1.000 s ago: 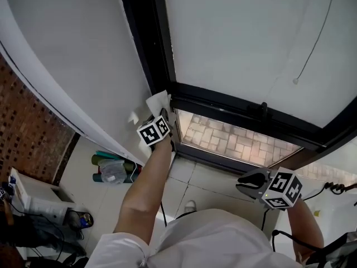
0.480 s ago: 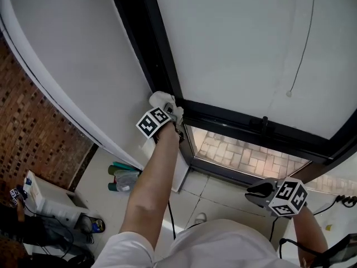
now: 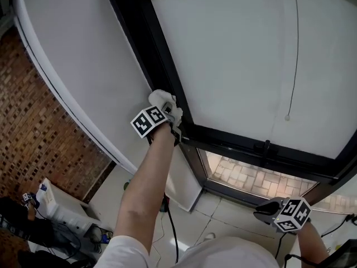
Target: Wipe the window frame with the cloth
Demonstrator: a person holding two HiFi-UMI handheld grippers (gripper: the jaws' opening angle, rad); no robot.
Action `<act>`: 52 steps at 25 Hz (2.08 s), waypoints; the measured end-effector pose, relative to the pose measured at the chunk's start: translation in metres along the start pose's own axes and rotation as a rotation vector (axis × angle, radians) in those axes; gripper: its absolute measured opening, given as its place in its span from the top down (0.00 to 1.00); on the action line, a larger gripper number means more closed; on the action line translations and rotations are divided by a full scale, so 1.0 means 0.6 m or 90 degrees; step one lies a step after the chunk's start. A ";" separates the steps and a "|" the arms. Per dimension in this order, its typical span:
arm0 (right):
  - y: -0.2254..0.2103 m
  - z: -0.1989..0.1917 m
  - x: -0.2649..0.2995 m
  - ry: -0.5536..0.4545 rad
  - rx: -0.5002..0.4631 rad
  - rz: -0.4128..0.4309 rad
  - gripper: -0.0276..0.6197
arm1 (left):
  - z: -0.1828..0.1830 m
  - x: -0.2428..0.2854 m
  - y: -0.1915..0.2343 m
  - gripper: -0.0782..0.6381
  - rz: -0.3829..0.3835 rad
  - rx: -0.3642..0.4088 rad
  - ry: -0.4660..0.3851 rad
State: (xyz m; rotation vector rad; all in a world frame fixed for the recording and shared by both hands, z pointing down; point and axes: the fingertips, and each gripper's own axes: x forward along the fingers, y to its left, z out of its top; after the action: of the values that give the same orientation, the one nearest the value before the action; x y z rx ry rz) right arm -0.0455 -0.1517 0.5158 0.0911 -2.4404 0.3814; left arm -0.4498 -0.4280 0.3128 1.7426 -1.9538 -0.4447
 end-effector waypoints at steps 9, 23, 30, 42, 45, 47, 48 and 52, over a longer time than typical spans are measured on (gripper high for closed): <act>-0.012 0.010 -0.033 0.000 -0.021 -0.015 0.86 | 0.232 -0.029 -0.148 0.76 -0.055 0.149 -0.064; -0.012 0.009 -0.043 -0.010 -0.003 -0.060 0.86 | 0.526 -0.068 -0.321 0.76 -0.070 0.359 -0.151; -0.006 0.001 -0.047 -0.018 0.024 -0.081 0.86 | 0.599 -0.084 -0.390 0.76 -0.085 0.422 -0.153; 0.006 0.004 -0.037 -0.020 0.027 -0.089 0.86 | 0.504 -0.124 -0.402 0.76 -0.107 0.589 -0.158; 0.007 0.014 -0.026 -0.015 0.015 -0.089 0.86 | 0.437 -0.140 -0.406 0.76 -0.127 0.664 -0.152; 0.013 0.017 -0.025 -0.015 0.013 -0.089 0.86 | 0.374 -0.144 -0.401 0.76 -0.139 0.710 -0.142; 0.016 0.018 -0.025 -0.016 0.013 -0.091 0.86 | 0.337 -0.144 -0.395 0.76 -0.143 0.738 -0.136; 0.021 0.032 -0.022 -0.031 0.012 -0.103 0.86 | 0.172 -0.124 -0.356 0.76 -0.184 0.884 -0.092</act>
State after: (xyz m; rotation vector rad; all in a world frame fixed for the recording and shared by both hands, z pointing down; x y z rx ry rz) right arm -0.0490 -0.1456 0.4900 0.3070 -2.4564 0.3330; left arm -0.3234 -0.3911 0.1016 2.8074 -2.2476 1.0064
